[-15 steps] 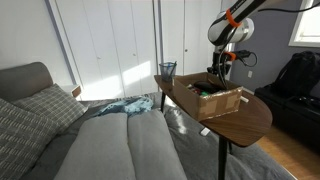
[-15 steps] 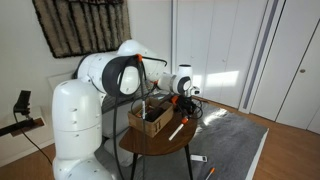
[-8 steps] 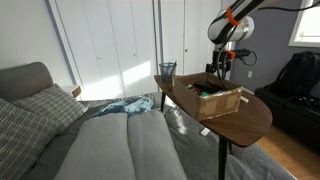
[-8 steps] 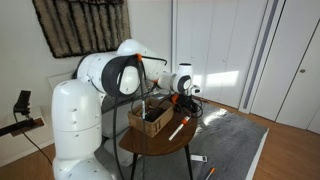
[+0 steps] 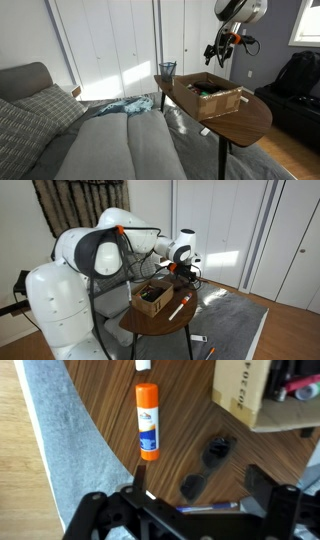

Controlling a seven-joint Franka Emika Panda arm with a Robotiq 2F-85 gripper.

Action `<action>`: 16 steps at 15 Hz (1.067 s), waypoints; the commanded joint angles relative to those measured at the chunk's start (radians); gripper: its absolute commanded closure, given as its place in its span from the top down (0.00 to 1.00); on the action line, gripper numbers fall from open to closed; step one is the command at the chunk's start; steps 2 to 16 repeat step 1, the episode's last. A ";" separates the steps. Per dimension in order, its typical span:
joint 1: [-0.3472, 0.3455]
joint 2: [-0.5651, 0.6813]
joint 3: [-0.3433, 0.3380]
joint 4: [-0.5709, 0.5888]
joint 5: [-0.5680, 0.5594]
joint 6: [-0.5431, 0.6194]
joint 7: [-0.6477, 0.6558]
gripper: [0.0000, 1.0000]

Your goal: Remove the paper glue stick from the cardboard box and put it on the table near the white marker

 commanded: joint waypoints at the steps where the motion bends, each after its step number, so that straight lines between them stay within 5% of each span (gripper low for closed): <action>1: 0.005 -0.036 -0.009 -0.014 0.030 -0.002 -0.020 1.00; 16: 0.005 -0.036 -0.009 -0.014 0.030 -0.002 -0.020 1.00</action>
